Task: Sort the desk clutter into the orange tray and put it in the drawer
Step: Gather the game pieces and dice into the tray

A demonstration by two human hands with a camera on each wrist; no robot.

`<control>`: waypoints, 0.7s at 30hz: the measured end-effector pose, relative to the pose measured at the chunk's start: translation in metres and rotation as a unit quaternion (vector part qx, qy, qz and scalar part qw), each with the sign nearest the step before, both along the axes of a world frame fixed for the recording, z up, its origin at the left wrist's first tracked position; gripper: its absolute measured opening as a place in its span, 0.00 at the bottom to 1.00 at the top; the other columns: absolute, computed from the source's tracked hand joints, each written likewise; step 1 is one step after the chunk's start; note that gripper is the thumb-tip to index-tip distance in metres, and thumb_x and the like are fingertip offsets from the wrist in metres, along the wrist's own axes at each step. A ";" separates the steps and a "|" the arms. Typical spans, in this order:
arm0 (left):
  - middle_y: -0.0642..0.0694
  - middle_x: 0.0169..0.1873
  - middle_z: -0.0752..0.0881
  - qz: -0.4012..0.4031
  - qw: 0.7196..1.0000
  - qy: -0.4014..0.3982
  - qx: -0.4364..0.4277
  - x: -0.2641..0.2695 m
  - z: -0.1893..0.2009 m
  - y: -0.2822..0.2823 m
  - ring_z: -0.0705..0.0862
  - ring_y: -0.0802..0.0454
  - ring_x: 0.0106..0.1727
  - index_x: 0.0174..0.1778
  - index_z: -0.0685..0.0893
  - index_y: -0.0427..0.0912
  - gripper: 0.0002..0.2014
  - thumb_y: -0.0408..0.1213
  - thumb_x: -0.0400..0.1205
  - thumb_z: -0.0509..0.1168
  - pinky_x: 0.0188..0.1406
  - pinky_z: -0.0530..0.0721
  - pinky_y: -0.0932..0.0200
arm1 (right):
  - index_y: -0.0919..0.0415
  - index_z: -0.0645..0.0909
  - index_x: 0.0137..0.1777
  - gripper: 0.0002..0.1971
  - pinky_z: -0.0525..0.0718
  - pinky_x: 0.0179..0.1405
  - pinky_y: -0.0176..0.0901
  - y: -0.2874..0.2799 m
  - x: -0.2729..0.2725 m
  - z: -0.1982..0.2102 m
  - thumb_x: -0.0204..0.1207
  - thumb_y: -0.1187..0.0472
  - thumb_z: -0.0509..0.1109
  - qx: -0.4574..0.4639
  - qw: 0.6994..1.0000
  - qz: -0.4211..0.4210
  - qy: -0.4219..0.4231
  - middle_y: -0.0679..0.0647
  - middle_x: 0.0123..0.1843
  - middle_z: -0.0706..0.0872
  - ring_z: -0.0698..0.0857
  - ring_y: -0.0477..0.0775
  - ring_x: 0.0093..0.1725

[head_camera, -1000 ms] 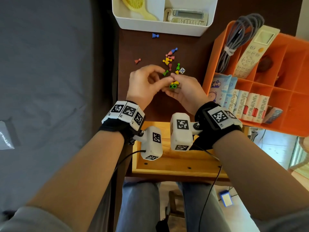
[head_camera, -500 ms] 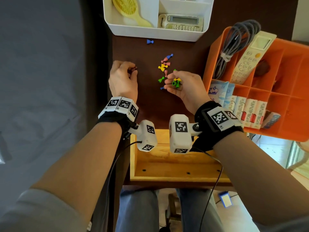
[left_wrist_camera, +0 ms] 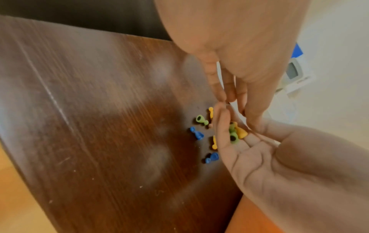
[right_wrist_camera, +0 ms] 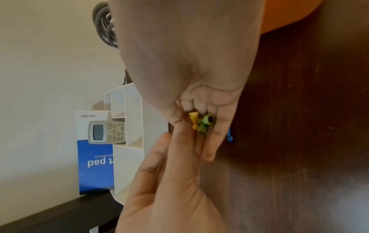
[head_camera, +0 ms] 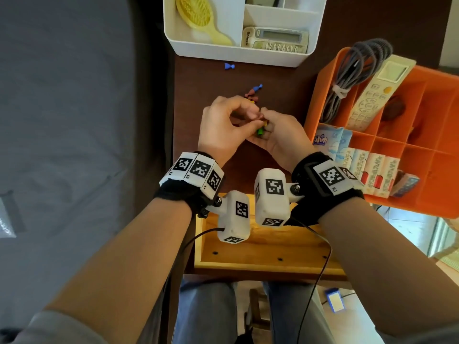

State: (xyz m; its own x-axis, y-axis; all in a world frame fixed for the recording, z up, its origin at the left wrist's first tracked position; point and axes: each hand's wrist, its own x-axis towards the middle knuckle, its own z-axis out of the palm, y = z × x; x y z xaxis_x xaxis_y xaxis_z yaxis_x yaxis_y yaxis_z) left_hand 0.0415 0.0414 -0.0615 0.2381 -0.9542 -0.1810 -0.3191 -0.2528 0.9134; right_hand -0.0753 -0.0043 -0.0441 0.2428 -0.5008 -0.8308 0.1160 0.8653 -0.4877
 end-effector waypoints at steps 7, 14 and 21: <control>0.53 0.43 0.87 0.043 0.999 -0.013 -0.029 0.004 0.001 -0.009 0.86 0.61 0.45 0.46 0.87 0.43 0.05 0.35 0.76 0.70 0.45 0.85 0.65 | 0.65 0.82 0.42 0.14 0.89 0.41 0.38 -0.014 -0.004 0.005 0.84 0.62 0.58 -0.009 1.000 -0.011 0.005 0.58 0.41 0.87 0.89 0.50 0.37; 0.42 0.64 0.81 0.027 0.993 -0.113 -0.009 0.015 -0.026 -0.034 0.82 0.51 0.62 0.61 0.83 0.37 0.16 0.29 0.77 0.65 0.46 0.83 0.73 | 0.66 0.81 0.41 0.13 0.88 0.36 0.35 -0.032 -0.004 0.004 0.84 0.63 0.60 -0.044 0.998 -0.002 0.055 0.60 0.39 0.84 0.88 0.53 0.37; 0.45 0.67 0.79 0.035 0.964 -0.257 0.056 0.018 -0.039 -0.057 0.75 0.43 0.66 0.67 0.79 0.41 0.20 0.30 0.79 0.62 0.63 0.72 0.60 | 0.66 0.80 0.37 0.12 0.87 0.33 0.34 -0.044 -0.004 0.000 0.82 0.67 0.61 -0.057 0.995 0.009 0.079 0.59 0.33 0.82 0.86 0.50 0.28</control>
